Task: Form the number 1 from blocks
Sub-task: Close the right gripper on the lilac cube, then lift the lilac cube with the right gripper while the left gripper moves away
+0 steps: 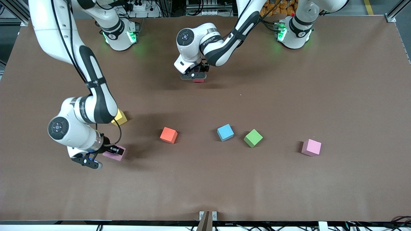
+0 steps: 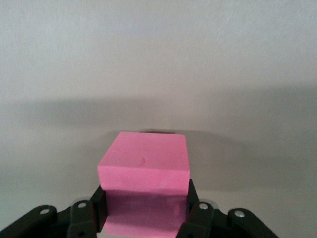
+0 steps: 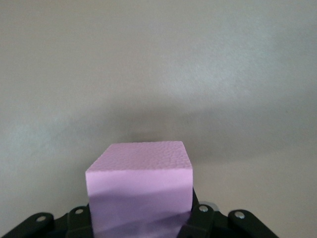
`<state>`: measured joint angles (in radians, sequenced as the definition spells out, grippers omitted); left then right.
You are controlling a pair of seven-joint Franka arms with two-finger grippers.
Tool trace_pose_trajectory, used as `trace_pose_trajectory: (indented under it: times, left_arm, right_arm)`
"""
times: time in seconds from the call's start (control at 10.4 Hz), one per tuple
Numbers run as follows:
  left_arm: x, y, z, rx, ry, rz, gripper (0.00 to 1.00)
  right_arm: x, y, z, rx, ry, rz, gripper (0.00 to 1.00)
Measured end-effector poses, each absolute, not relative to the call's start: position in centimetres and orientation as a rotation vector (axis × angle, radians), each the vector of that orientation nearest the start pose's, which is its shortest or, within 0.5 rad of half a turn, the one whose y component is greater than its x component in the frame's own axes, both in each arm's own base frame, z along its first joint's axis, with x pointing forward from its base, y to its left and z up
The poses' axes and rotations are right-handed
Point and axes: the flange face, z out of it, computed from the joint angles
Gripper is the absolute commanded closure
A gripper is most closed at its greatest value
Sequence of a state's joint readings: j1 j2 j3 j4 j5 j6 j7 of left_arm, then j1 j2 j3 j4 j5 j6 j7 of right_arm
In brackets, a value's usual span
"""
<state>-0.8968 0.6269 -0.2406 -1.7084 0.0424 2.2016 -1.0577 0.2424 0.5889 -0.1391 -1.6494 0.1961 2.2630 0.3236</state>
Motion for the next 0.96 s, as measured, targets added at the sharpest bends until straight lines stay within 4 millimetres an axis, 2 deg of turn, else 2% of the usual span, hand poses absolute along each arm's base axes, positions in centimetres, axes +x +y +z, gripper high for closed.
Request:
trace_pose_trajectory:
  times: [0.29, 0.39, 0.48, 0.58, 0.96]
  left_arm:
    - [31.0, -60.1, 20.3, -3.08, 0.171, 0.248, 1.0]
    - [31.3, -60.3, 20.2, -3.08, 0.169, 0.252, 1.0]
    - [31.4, -60.4, 20.2, -3.083, 0.165, 0.25, 0.88]
    - [31.8, -60.4, 20.2, -3.086, 0.156, 0.249, 0.01]
    - [32.9, -60.2, 20.3, -3.093, -0.029, 0.236, 0.0]
  right_arm:
    - [66.1, 9.6, 27.9, -3.021, 0.458, 0.015, 0.37]
    - [65.3, 10.0, 28.0, -3.023, 0.443, 0.03, 0.36]
    - [64.4, 10.6, 28.1, -3.025, 0.423, 0.045, 0.37]
    - [63.5, 11.4, 28.2, -3.028, 0.399, 0.056, 0.37]
    - [60.6, 13.6, 28.4, -3.029, 0.328, 0.099, 0.36]
